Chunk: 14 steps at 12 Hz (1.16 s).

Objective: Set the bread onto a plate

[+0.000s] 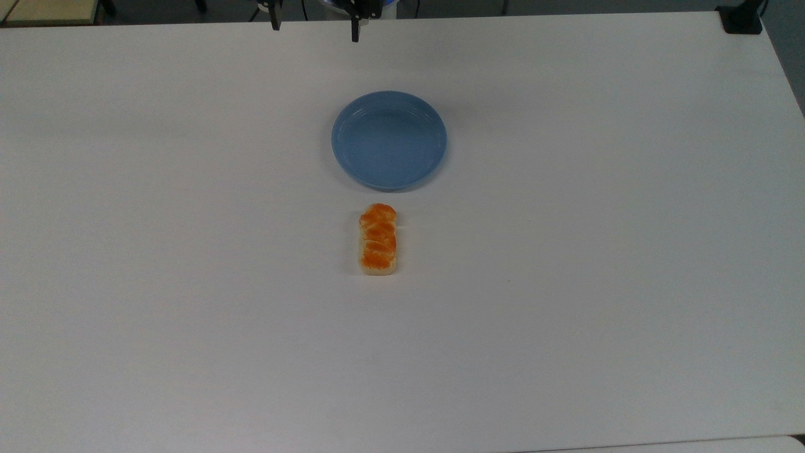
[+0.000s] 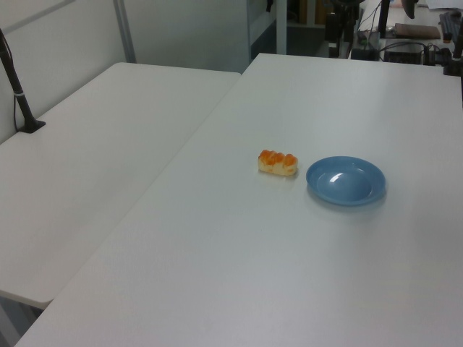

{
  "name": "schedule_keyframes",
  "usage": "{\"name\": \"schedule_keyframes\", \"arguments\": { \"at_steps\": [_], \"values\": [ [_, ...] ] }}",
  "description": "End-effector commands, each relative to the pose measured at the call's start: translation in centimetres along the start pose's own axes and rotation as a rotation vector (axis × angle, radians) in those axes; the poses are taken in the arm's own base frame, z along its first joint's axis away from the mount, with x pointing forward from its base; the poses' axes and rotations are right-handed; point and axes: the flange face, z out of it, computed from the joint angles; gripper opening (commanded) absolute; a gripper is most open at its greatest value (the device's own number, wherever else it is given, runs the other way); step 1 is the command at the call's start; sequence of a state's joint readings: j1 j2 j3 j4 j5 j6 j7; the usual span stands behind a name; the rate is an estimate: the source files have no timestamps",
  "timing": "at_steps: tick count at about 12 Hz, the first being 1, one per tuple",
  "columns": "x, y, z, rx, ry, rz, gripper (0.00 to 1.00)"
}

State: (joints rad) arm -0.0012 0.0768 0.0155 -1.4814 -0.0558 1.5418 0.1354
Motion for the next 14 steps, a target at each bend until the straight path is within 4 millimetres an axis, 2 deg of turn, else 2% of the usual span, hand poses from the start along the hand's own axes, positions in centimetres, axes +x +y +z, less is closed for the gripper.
{"name": "schedule_keyframes", "arguments": {
  "at_steps": [1, 10, 14],
  "values": [
    [-0.4, -0.4, 0.3, 0.007, 0.002, -0.039, 1.0],
    [0.7, -0.7, 0.5, 0.013, 0.057, -0.059, 1.0],
    [2.4, -0.5, 2.3, 0.014, 0.073, -0.054, 1.0]
  ]
}}
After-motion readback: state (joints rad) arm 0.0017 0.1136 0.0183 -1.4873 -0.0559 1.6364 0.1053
